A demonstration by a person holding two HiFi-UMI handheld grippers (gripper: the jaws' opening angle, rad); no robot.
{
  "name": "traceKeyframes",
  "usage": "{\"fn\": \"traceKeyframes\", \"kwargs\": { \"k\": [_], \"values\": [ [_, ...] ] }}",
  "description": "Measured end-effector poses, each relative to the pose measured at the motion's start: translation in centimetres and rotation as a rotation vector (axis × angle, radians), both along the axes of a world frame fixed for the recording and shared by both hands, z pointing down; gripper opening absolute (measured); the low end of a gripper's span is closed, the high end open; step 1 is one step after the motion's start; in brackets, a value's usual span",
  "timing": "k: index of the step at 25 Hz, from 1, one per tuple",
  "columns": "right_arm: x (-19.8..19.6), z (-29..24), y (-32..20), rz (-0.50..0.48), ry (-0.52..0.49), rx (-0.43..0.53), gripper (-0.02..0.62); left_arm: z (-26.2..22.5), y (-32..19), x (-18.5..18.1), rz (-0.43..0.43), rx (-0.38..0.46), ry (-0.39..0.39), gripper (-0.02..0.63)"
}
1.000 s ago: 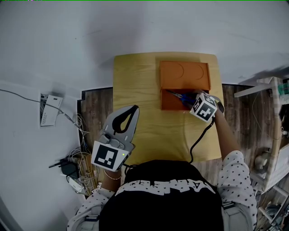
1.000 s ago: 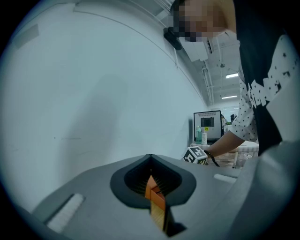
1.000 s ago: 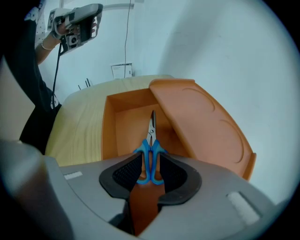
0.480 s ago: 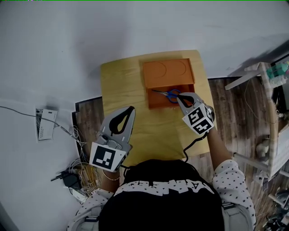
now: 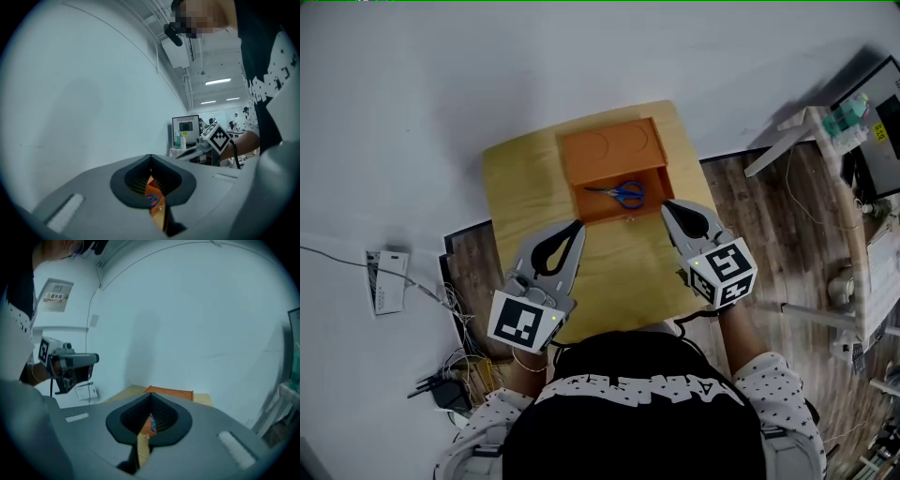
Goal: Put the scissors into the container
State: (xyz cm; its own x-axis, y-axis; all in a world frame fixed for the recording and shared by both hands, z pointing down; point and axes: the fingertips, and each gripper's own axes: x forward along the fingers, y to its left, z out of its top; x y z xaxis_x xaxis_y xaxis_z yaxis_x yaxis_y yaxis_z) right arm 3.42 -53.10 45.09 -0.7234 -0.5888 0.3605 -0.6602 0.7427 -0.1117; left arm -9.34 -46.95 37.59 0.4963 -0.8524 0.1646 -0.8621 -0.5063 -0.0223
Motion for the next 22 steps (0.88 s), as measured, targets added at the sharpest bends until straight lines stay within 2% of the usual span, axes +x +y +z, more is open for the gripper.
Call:
{"fn": "traceKeyframes", "kwargs": {
  "k": [4,15,22],
  "values": [
    [1.7,-3.1,1.3,0.042,-0.078,0.025,0.012,-0.5,0.3,2.2,0.049,0.015,0.006,0.002],
    [6.0,-7.1,4.6,0.098,-0.083,0.117,0.012,-2.2,1.6,7.1,0.141,0.066,0.015,0.002],
    [7.9,-8.1,5.4,0.106,-0.082,0.139,0.012,-2.9,1.5,8.6,0.142,0.109,0.027,0.002]
  ]
}}
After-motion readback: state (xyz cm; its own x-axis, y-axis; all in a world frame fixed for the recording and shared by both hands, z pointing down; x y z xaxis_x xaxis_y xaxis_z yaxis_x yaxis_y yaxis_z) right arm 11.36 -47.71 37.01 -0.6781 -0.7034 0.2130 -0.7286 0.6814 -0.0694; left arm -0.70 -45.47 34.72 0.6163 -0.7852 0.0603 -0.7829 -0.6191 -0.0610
